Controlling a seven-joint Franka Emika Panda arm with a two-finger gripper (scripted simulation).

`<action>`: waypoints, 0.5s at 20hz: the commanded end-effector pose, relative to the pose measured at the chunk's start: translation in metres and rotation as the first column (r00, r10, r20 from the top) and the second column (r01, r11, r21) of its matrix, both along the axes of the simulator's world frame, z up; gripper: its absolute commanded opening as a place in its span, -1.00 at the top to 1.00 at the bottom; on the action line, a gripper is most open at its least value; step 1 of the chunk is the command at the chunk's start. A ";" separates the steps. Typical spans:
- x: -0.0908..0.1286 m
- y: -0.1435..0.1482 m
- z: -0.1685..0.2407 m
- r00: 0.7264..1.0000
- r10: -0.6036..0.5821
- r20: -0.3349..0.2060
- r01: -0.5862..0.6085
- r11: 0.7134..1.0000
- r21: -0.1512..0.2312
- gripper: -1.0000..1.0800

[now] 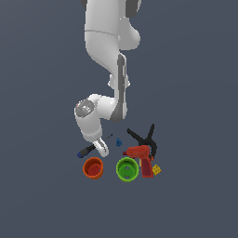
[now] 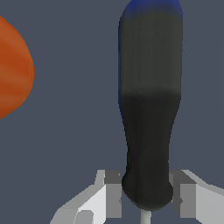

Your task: Pick up a designated object from a clutter of objects.

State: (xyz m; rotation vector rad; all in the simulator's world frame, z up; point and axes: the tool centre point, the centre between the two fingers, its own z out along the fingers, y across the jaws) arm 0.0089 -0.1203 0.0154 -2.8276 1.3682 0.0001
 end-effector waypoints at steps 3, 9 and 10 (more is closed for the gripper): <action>-0.001 0.001 0.002 1.000 0.000 0.000 0.000 1.000 0.000 1.00; -0.006 0.011 0.015 1.000 0.000 0.000 0.000 1.000 0.000 1.00; -0.007 0.014 0.019 1.000 0.000 0.000 0.000 1.000 0.000 1.00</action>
